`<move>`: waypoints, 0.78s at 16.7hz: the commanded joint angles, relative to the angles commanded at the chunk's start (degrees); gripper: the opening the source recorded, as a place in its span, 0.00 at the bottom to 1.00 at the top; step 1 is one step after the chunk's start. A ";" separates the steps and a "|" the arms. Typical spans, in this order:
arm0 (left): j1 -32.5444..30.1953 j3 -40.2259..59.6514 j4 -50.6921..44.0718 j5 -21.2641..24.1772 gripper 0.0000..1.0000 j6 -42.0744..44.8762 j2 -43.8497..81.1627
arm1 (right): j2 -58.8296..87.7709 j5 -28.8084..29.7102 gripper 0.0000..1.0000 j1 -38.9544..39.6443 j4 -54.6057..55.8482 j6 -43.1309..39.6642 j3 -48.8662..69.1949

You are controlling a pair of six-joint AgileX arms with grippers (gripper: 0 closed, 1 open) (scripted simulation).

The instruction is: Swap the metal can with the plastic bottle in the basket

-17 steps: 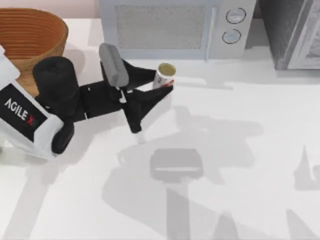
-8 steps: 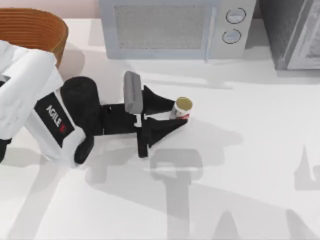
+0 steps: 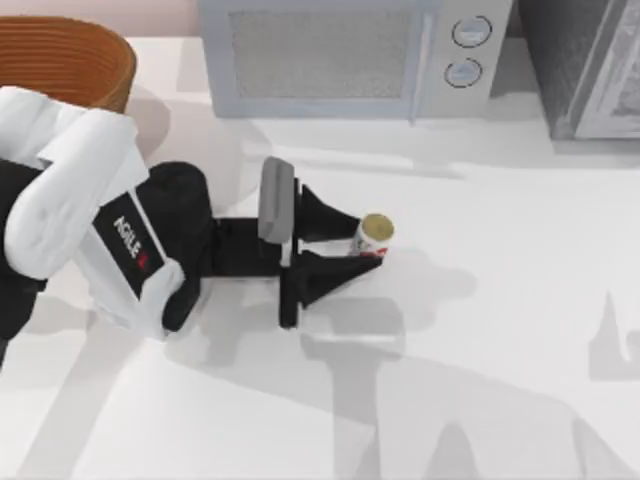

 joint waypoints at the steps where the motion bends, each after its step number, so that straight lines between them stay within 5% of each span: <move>1: 0.00 0.00 0.00 0.00 0.00 0.00 0.00 | 0.00 0.00 1.00 0.00 0.00 0.00 0.00; 4: 0.00 0.00 0.00 0.00 0.00 0.00 0.00 | 0.00 0.00 1.00 0.00 0.00 0.00 0.00; 13: 0.00 0.00 0.00 0.00 0.68 0.00 0.00 | 0.00 0.00 1.00 0.00 0.00 0.00 0.00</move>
